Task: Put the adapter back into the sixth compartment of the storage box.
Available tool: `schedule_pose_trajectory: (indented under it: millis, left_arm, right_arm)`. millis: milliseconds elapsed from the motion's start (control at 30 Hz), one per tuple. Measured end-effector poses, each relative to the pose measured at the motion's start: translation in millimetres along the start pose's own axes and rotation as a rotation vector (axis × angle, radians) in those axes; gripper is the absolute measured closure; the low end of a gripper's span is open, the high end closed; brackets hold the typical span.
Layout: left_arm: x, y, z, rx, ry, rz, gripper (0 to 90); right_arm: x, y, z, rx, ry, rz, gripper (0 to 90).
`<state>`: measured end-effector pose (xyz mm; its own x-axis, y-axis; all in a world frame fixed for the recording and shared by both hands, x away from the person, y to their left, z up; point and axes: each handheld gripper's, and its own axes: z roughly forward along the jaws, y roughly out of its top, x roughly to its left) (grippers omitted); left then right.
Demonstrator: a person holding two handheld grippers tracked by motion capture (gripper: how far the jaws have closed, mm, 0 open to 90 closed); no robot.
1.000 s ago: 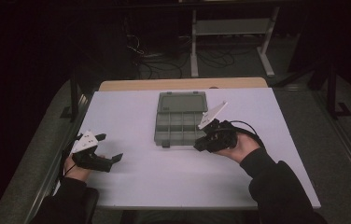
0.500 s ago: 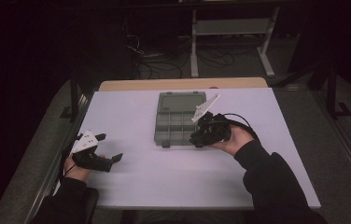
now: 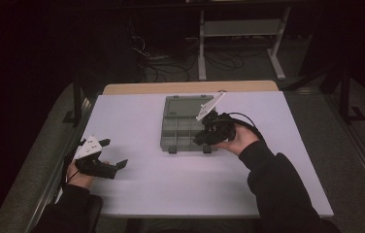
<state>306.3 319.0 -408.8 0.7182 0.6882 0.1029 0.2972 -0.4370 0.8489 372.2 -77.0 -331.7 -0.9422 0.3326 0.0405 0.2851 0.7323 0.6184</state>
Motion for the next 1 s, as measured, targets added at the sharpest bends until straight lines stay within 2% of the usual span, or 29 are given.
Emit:
schedule_pose_trajectory:
  millis: [133,600,1000]
  left_arm:
    - [-0.1,0.0,-0.2,-0.002,0.0,-0.001,0.0]
    - [-0.2,0.1,-0.3,-0.003,0.0,-0.001,0.0]
    - [-0.2,0.1,-0.3,-0.003,-0.002,0.0,0.0]
  right_arm:
    - [-7.5,2.7,1.7,-0.01,-0.004,0.008,74.9]
    - [-17.8,8.5,9.8,-0.023,-0.01,0.036,75.0]
    - [-32.0,16.8,29.3,-0.017,-0.015,0.049,74.9]
